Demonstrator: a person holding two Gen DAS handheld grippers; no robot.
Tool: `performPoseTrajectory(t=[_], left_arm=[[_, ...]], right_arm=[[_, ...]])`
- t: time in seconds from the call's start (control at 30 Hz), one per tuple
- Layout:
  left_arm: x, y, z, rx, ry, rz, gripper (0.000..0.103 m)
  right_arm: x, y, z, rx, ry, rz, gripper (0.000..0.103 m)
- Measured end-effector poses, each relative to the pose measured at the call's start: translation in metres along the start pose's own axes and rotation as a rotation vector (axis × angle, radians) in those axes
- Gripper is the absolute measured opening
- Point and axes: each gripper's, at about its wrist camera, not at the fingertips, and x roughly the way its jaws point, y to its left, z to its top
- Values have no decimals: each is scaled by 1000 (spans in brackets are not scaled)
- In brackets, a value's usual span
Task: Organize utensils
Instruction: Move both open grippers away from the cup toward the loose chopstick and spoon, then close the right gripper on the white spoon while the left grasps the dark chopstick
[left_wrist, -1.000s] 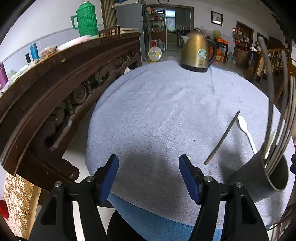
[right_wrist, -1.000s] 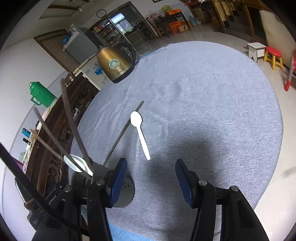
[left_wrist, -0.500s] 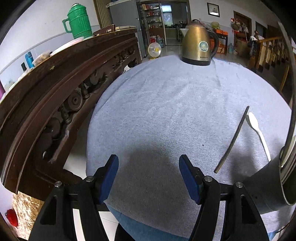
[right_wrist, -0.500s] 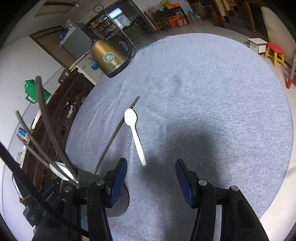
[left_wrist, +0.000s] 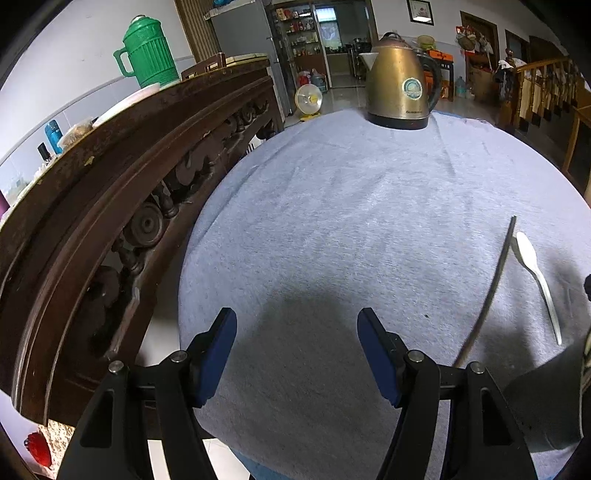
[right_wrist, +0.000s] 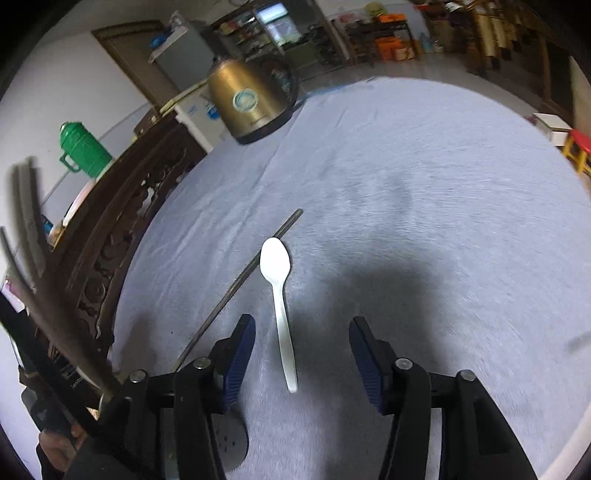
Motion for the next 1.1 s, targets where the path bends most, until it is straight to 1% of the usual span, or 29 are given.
performPoseTrajectory(t=[0.1, 0.33, 0.53, 0.77, 0.9, 0.93, 0.97, 1.0, 1.1], left_arm=[[8, 1, 4, -2, 16, -4, 69], [23, -2, 14, 16, 33, -16, 69], [34, -9, 23, 32, 45, -39, 69], [42, -24, 35, 72, 47, -67, 69], [50, -29, 41, 77, 71, -100, 69], [51, -30, 43, 80, 72, -110, 69], [53, -32, 45, 89, 72, -126, 69], [55, -34, 47, 102, 71, -140, 69], [61, -44, 55, 159, 64, -197, 69]], right_arm=[[17, -2, 11, 7, 28, 35, 52], [49, 0, 34, -3, 93, 56, 52], [63, 5, 48, -31, 119, 43, 52], [82, 16, 54, -92, 163, 24, 53], [90, 24, 57, -152, 155, 7, 53], [91, 26, 58, -162, 156, 7, 51], [93, 28, 58, -181, 154, 1, 37], [96, 31, 57, -211, 163, -13, 19], [97, 33, 56, -257, 149, -48, 7]])
